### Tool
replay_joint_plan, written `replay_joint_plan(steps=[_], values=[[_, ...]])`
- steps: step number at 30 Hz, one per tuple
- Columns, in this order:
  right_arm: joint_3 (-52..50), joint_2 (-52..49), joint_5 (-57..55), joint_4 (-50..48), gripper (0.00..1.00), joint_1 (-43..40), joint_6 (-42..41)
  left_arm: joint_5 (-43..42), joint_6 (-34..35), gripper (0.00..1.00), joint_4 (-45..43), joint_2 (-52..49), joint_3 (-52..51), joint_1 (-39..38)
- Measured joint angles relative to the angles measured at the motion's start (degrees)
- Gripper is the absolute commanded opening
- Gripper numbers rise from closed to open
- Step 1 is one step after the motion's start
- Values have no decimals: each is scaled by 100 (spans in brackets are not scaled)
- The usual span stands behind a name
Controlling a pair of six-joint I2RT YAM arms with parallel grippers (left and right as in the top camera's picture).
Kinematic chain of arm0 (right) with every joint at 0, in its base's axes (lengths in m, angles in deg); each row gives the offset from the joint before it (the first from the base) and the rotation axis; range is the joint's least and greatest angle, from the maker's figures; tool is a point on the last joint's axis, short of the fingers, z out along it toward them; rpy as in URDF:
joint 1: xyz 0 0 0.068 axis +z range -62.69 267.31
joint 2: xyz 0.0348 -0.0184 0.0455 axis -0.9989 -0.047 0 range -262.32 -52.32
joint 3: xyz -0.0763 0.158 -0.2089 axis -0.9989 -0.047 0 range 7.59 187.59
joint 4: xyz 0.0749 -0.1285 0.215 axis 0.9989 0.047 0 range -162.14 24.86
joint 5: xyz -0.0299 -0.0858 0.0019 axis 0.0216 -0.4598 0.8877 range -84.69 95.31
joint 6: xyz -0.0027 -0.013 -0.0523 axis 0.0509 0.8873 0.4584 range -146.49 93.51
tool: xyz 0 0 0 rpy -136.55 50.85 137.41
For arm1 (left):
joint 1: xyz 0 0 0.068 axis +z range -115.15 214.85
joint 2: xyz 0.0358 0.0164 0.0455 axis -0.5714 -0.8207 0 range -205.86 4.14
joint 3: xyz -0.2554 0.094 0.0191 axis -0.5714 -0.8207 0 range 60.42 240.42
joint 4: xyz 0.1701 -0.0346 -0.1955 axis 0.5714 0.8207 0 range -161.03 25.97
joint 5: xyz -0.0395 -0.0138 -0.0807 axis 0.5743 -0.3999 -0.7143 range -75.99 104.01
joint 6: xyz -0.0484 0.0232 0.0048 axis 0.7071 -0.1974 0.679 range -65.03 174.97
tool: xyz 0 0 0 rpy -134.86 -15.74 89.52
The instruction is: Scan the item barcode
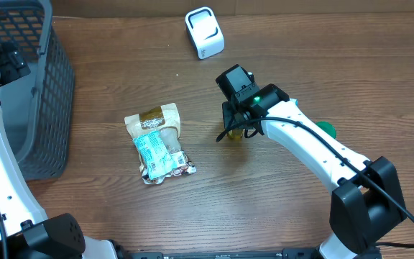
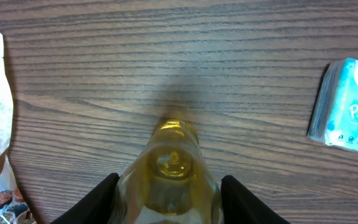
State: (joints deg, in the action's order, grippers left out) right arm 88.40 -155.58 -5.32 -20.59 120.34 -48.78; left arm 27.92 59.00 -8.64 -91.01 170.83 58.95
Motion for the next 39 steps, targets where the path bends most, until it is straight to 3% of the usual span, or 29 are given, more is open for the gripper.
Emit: replay_joint_plan(steps=[5,7,9,10,11,18,20,21,22,27,31,33,35,39], values=[[0,0,17,-4,52,0,0,0,0,99,0,0,0,0],[0,0,15,0,69,0,-4,0,0,100,0,0,0,0],[0,0,20,-4,74,0,7,2,0,100,0,0,0,0],[0,0,15,0,95,0,-7,0,0,100,0,0,0,0],[0,0,33,0,100,0,-7,2,0,100,0,0,0,0],[0,0,33,13,98,0,-17,0,0,100,0,0,0,0],[0,0,33,13,83,0,-17,0,0,100,0,0,0,0],[0,0,33,22,69,0,-11,0,0,100,0,0,0,0],[0,0,33,35,65,0,-15,2,0,99,0,0,0,0],[0,0,35,37,60,0,-22,0,0,100,0,0,0,0],[0,0,33,35,64,0,-20,0,0,99,0,0,0,0],[0,0,35,35,90,0,-17,0,0,100,0,0,0,0],[0,0,33,39,100,0,-24,2,0,99,0,0,0,0],[0,0,33,37,100,0,-22,0,0,99,0,0,0,0]])
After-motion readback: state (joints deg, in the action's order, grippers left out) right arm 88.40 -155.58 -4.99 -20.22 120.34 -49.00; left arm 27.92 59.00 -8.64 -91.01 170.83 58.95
